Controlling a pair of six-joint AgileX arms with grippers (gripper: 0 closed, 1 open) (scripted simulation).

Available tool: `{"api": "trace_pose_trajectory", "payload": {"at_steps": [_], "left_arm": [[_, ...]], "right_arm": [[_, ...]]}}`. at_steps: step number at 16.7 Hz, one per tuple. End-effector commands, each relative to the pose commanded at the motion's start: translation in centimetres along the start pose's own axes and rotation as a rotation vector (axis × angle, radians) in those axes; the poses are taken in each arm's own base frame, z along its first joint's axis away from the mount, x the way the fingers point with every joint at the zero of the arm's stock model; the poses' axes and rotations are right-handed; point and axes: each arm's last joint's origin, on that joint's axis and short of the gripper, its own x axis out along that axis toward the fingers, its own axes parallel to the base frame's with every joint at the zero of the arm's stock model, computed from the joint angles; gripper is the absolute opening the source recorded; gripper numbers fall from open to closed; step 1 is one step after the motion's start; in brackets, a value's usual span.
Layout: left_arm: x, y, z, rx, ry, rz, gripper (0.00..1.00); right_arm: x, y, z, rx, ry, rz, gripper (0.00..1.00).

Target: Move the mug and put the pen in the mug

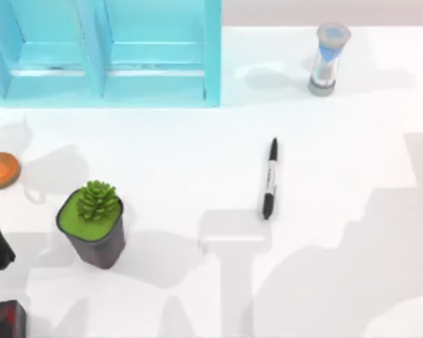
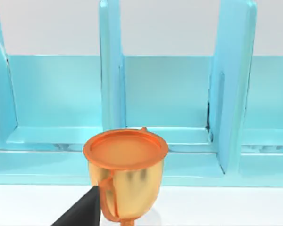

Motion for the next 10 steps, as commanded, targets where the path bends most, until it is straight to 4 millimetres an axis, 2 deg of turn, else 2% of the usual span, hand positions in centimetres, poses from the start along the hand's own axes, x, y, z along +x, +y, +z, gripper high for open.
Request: {"api": "trace_pose_trajectory", "payload": {"at_steps": [3,10], "left_arm": [[0.00,0.00,0.00,0.000,0.000,0.000,1.00],[0.00,0.00,0.00,0.000,0.000,0.000,1.00]], "right_arm": [[0.66,-1.26,0.75,0.000,0.056,0.028,1.00],[1.20,-1.25,0.86,-0.002,0.061,0.031,1.00]]}}
